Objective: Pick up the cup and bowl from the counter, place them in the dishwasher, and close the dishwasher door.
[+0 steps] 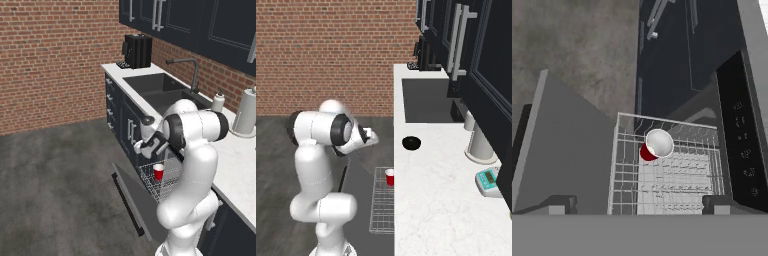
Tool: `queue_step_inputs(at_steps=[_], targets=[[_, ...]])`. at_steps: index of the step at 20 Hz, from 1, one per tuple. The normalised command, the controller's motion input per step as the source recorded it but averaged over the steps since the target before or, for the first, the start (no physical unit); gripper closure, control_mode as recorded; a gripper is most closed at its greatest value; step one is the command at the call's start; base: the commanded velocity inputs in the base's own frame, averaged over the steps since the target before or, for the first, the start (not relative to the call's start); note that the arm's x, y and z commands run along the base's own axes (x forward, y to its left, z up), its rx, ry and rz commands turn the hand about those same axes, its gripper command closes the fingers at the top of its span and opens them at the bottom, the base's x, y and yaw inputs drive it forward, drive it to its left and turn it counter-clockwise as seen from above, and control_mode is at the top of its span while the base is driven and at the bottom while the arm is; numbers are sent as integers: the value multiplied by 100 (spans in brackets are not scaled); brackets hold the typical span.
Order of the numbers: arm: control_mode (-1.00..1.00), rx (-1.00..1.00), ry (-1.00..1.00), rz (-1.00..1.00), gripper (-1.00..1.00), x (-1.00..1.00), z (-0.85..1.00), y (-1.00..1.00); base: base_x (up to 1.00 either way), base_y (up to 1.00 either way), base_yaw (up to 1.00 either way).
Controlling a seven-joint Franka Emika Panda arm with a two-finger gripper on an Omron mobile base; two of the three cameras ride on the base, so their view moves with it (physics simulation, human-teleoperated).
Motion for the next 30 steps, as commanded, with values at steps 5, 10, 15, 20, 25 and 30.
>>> queue_step_inputs(at_steps=[5, 10, 15, 20, 25, 30], targets=[[-100, -5, 21, -6, -100, -1, 100, 0, 0, 0, 0], [-100, -4, 34, -9, -100, 4, 82, -35, 0, 0, 0], [-100, 0, 20, -1, -100, 0, 52, -56, 0, 0, 0], [-100, 7, 1, 3, -100, 0, 1, -71, 0, 0, 0], [-100, 4, -1, 9, -100, 1, -41, -57, 0, 0, 0], [-100, 0, 1, 3, -100, 26, -17, -44, 0, 0, 0]])
